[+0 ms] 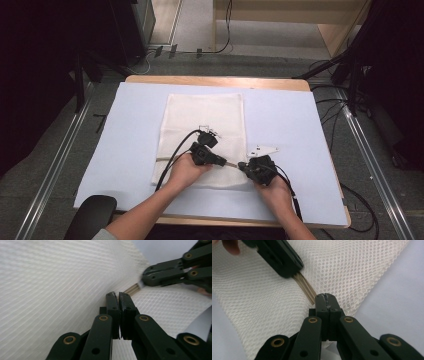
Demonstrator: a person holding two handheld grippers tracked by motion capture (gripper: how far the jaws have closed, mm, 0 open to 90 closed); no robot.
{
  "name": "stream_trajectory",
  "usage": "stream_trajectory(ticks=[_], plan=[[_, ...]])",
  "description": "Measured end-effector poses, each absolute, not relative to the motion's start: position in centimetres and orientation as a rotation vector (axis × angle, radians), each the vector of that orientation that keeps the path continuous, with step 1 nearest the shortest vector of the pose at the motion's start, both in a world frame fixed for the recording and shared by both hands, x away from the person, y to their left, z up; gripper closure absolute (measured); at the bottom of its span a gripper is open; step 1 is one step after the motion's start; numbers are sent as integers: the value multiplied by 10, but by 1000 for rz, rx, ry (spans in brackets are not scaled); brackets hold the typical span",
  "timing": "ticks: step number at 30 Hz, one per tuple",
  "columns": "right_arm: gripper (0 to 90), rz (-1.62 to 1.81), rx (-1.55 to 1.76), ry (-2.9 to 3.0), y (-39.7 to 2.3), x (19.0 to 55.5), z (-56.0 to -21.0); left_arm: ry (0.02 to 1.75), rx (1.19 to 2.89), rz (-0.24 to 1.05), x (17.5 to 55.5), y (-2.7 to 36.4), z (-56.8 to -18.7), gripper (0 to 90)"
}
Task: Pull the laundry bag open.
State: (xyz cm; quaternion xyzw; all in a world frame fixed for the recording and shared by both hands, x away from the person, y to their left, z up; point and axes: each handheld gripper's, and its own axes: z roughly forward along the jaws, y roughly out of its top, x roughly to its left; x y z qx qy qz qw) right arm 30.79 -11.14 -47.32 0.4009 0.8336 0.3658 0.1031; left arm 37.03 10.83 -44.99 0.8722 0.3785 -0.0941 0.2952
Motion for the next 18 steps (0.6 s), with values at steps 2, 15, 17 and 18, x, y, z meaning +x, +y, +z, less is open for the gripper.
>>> stream_trajectory(ticks=[2, 15, 17, 18], plan=[[900, 1084, 1169, 2461, -112, 308, -473, 997, 2322, -264, 369, 111, -450, 891], [900, 1090, 1166, 2456, -113, 307, -474, 997, 2339, -258, 365, 113, -448, 893], [900, 1090, 1166, 2455, -112, 307, -474, 1005, 2339, -245, 365, 112, -447, 893], [900, 1089, 1167, 2454, -112, 307, -474, 1004, 2342, -238, 365, 111, -447, 892]])
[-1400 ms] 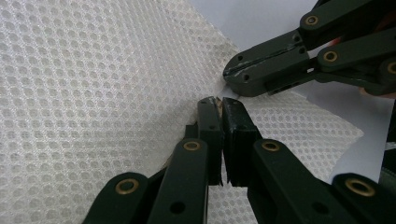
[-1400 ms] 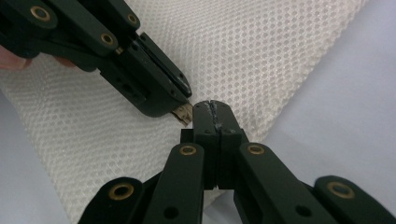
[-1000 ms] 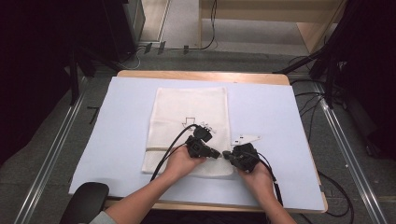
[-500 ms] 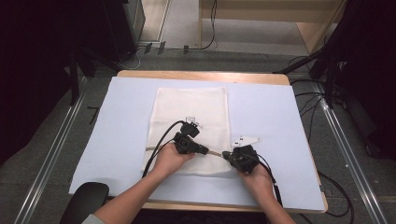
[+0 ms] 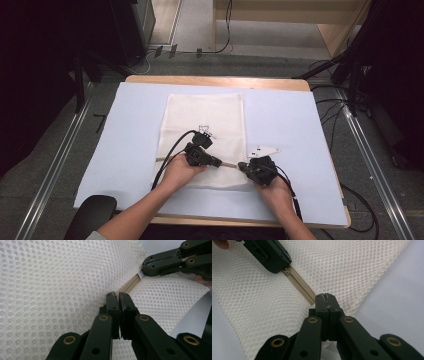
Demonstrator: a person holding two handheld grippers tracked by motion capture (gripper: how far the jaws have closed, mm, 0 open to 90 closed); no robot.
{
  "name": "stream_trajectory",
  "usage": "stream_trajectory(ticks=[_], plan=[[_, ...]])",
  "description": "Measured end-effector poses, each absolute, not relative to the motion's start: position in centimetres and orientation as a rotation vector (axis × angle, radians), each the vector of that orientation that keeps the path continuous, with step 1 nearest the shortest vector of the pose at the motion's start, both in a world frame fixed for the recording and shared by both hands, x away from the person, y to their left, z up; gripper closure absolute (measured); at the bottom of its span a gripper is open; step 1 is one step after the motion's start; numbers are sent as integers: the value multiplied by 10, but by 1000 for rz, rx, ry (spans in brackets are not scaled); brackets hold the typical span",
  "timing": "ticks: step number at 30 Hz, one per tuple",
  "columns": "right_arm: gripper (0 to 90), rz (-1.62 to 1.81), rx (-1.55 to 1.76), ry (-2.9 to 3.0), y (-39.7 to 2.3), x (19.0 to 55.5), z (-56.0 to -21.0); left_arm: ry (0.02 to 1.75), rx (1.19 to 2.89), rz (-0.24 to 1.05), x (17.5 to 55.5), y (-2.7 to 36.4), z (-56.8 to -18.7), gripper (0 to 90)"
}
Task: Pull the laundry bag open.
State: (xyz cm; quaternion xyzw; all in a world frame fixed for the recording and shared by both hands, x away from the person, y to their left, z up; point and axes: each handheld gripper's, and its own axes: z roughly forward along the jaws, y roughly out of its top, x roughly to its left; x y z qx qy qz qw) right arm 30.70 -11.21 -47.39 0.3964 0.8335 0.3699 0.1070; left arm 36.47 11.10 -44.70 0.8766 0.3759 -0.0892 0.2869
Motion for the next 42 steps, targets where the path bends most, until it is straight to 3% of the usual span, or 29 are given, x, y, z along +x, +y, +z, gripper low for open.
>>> stream_trajectory(ticks=[3, 10, 25, 42], plan=[[900, 1087, 1166, 2452, -112, 307, -474, 1014, 2342, -258, 366, 112, -446, 892], [900, 1082, 1160, 2456, -111, 306, -474, 1033, 2402, -161, 362, 116, -442, 893], [900, 1101, 1171, 2458, -113, 307, -474, 1040, 2348, -259, 368, 136, -442, 891], [900, 1113, 1191, 2458, -114, 308, -475, 1084, 2324, -235, 372, 173, -436, 891]])
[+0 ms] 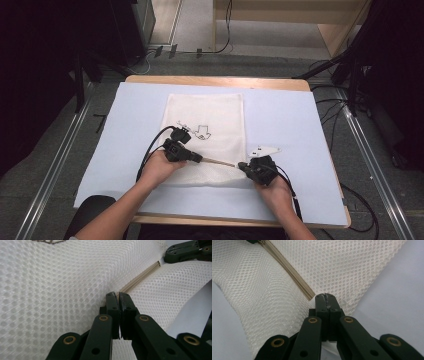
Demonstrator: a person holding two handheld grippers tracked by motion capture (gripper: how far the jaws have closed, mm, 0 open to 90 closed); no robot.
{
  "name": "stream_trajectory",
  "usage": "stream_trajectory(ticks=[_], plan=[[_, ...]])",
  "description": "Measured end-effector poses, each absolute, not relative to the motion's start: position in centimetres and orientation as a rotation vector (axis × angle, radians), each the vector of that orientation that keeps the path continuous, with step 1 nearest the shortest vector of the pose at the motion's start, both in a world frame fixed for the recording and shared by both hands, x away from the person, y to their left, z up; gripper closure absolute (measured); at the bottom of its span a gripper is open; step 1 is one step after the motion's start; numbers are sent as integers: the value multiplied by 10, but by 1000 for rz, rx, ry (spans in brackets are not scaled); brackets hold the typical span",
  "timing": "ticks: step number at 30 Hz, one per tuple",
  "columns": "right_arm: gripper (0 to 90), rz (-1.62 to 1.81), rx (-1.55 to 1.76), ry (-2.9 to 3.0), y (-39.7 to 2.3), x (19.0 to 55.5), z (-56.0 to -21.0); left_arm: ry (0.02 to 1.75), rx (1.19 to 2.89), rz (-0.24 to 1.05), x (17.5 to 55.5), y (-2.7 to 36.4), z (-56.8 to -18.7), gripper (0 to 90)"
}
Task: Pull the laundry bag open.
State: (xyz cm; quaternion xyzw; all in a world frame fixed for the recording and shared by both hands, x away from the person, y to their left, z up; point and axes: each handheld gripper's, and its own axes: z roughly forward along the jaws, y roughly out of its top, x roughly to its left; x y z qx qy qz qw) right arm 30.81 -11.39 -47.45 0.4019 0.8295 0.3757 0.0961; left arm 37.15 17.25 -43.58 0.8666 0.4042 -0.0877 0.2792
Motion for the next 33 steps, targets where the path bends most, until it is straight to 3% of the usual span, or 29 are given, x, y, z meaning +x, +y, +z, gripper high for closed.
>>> stream_trajectory(ticks=[33], plan=[[900, 1116, 1182, 2459, -114, 308, -475, 1118, 2297, -255, 373, 205, -431, 890]])
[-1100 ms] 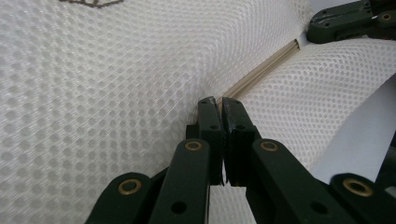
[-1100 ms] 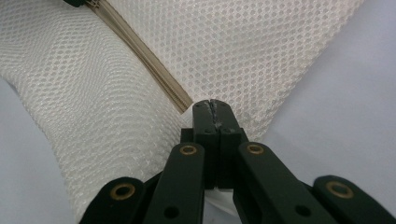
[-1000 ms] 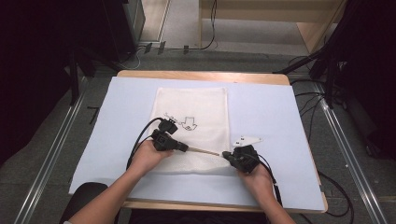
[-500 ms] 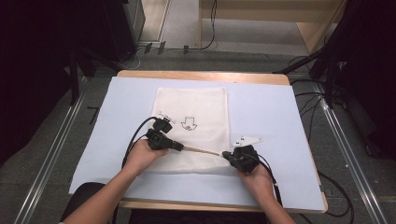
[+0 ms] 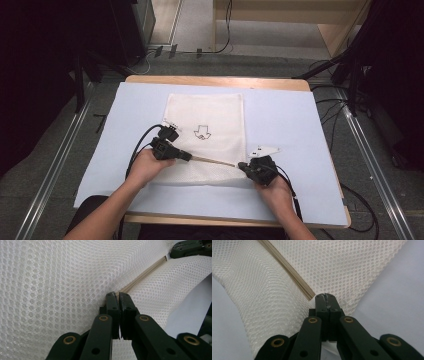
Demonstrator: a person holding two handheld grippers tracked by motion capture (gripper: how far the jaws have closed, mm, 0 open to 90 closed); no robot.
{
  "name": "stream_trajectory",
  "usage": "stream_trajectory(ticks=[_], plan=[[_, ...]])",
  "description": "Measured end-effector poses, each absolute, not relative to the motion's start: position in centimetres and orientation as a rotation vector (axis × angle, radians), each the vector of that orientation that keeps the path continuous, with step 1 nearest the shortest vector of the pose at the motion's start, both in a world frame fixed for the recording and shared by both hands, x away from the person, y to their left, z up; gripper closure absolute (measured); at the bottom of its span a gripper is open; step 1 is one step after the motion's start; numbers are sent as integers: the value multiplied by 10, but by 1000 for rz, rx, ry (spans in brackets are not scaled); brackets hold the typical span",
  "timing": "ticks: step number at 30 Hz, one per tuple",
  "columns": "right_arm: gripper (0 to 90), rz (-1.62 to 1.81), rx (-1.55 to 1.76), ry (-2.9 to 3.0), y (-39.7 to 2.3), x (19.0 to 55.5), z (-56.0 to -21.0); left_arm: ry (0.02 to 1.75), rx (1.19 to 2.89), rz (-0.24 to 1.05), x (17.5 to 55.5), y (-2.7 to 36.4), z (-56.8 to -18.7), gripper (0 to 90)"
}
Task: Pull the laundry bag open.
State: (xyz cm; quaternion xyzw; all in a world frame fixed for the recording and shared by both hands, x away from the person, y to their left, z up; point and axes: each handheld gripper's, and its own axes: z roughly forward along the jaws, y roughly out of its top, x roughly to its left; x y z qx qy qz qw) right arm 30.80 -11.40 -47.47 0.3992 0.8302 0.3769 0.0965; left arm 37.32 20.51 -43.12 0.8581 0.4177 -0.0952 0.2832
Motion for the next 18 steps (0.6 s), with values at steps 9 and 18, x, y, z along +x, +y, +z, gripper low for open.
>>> stream_trajectory(ticks=[9, 18], plan=[[900, 1117, 1184, 2458, -114, 308, -475, 1128, 2290, -253, 372, 212, -430, 890], [900, 1119, 1180, 2458, -114, 308, -475, 1157, 2290, -237, 371, 221, -430, 890]])
